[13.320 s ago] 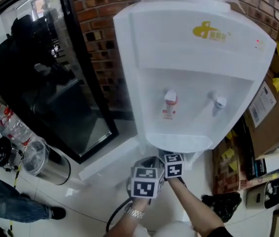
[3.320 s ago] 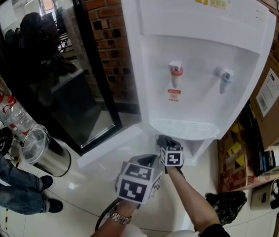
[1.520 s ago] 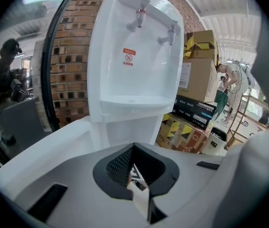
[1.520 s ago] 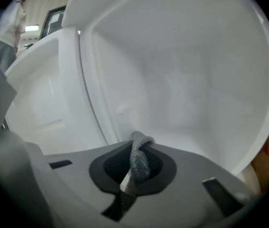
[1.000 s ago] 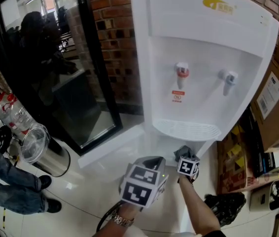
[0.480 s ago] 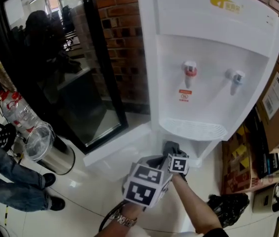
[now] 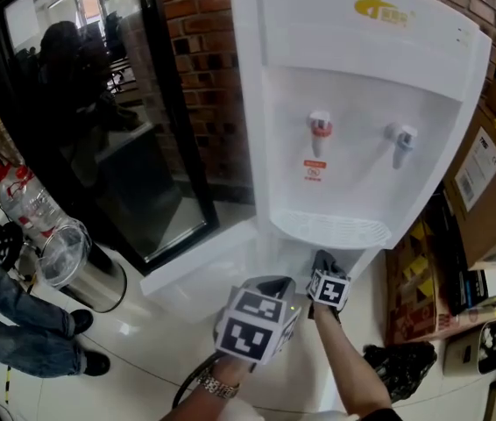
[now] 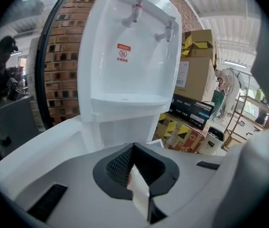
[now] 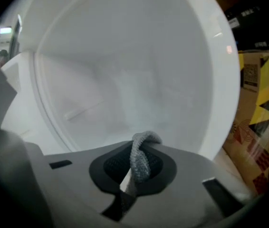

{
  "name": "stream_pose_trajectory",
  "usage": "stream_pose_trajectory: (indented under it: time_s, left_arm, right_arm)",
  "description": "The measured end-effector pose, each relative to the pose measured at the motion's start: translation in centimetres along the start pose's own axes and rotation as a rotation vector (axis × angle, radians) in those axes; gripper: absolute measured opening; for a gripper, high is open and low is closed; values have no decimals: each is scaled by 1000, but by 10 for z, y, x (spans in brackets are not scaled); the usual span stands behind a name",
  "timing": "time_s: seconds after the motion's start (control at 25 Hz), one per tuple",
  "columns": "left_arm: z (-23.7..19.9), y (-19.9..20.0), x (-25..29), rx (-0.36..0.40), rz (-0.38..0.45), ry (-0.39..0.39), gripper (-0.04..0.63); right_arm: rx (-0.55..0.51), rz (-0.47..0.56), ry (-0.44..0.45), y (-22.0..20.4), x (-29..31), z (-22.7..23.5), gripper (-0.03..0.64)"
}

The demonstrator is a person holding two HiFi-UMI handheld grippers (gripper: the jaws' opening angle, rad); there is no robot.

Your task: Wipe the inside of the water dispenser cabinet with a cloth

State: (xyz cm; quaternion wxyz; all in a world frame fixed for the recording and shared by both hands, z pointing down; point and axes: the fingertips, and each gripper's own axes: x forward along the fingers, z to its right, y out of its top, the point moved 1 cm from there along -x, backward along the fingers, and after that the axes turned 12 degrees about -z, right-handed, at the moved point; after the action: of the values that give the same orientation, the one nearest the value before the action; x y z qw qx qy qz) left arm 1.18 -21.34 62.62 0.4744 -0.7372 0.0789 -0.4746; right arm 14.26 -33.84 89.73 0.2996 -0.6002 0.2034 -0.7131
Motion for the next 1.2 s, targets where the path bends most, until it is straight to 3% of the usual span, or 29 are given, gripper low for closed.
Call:
stream_pose_trajectory:
  time_s: [0.12,0.28,0.44,0.6,0.8,0.92,1.08,1.12,1.2]
  left_arm:
    - [-2,-1,-1,-2,-2,7,2]
    - [-9,-2,-7,-8,2,22,2]
    - [-8,-1,-12,-10,6,22,2]
    - [-7,0,-12,-4,9,18,2]
    - [0,2,-8,7,7,-1,2]
    - [-1,1,-6,6,5,2,2]
    - [-2,0,-6,2,4,6,2]
    - [-2,1,-8,3,5,6,2]
    - [-3,1,-12,3,9,9,2]
  right_arm:
    - [-73,-17,133,-2,2,-54,9]
    - [-201,19,210,9,2,-105,9]
    - [-187,-54,148,0,42,-65,9]
    - [-75,-2,-33,24,33,6,9]
    - [30,-16,-54,7,21,32,8]
    - [-6,3,35,10,10,-1,9]
    - [-97,-2,330,9,5,-85,8]
    - [-111,-24,338,5,11,-90,8]
    - [-152,-72,239,-4,30,-72,9]
